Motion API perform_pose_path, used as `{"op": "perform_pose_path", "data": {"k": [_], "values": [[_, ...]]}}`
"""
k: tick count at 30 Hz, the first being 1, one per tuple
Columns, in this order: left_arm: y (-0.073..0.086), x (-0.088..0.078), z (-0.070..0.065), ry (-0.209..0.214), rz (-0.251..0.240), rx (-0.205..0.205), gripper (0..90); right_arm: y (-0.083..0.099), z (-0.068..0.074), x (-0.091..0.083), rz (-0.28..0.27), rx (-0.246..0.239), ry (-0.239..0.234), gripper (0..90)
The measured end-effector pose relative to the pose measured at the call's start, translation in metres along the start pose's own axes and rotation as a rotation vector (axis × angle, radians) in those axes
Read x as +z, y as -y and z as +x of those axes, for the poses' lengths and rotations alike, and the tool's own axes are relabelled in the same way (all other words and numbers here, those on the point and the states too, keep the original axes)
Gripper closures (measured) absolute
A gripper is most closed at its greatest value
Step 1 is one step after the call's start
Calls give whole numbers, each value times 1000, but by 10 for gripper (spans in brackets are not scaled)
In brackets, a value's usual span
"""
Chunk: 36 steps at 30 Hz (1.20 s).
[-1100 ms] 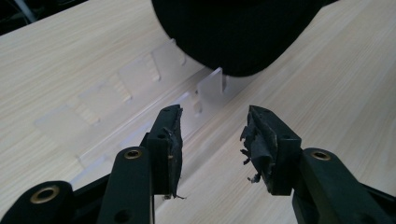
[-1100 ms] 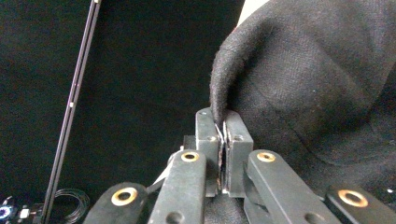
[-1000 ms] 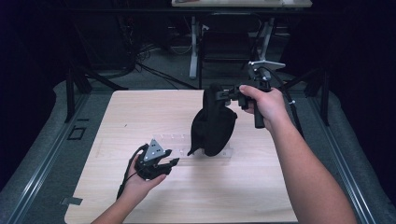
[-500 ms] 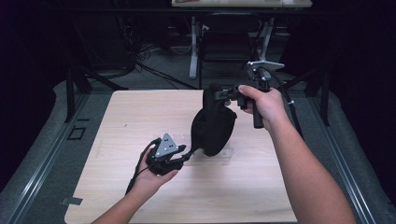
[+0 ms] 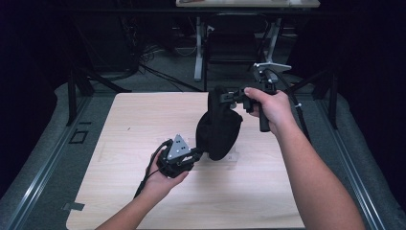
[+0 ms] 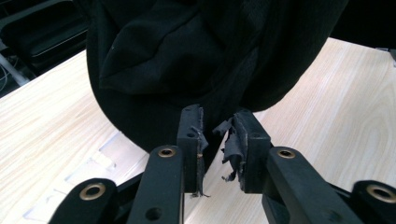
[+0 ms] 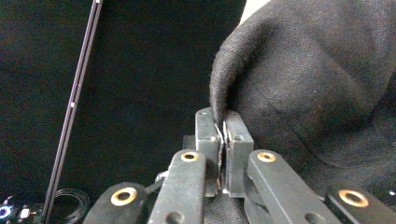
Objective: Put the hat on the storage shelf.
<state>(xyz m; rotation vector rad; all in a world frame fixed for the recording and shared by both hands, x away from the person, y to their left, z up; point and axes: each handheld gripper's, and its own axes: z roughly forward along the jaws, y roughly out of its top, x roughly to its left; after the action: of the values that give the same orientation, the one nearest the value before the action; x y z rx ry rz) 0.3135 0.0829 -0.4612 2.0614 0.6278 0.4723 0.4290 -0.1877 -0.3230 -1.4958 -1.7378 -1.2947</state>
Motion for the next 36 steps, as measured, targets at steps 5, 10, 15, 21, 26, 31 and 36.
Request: {"op": "perform_pose_path", "data": {"k": [5, 10, 15, 21, 26, 31, 36], "values": [[-1, 1, -2, -14, 10, 30, 796, 0, 1, 1, 0, -1, -3, 872], [-1, 0, -6, -41, 21, 58, 824, 1, 3, 2, 6, -9, -6, 850], [0, -1, -5, -48, 22, 61, 832, 1, 6, 3, 7, -17, -13, 815], [1, -1, -5, -54, 20, 58, 836, 2, 10, -3, -2, -26, -27, 805], [1, -3, -5, -71, 19, 53, 842, 4, 12, -11, -10, -34, -25, 808], [3, -7, 1, -81, 21, 45, 849, 5, 13, -19, -20, -42, -13, 806], [8, -10, 4, -85, 20, 36, 851, 7, 13, -23, -22, -48, -5, 802]]}}
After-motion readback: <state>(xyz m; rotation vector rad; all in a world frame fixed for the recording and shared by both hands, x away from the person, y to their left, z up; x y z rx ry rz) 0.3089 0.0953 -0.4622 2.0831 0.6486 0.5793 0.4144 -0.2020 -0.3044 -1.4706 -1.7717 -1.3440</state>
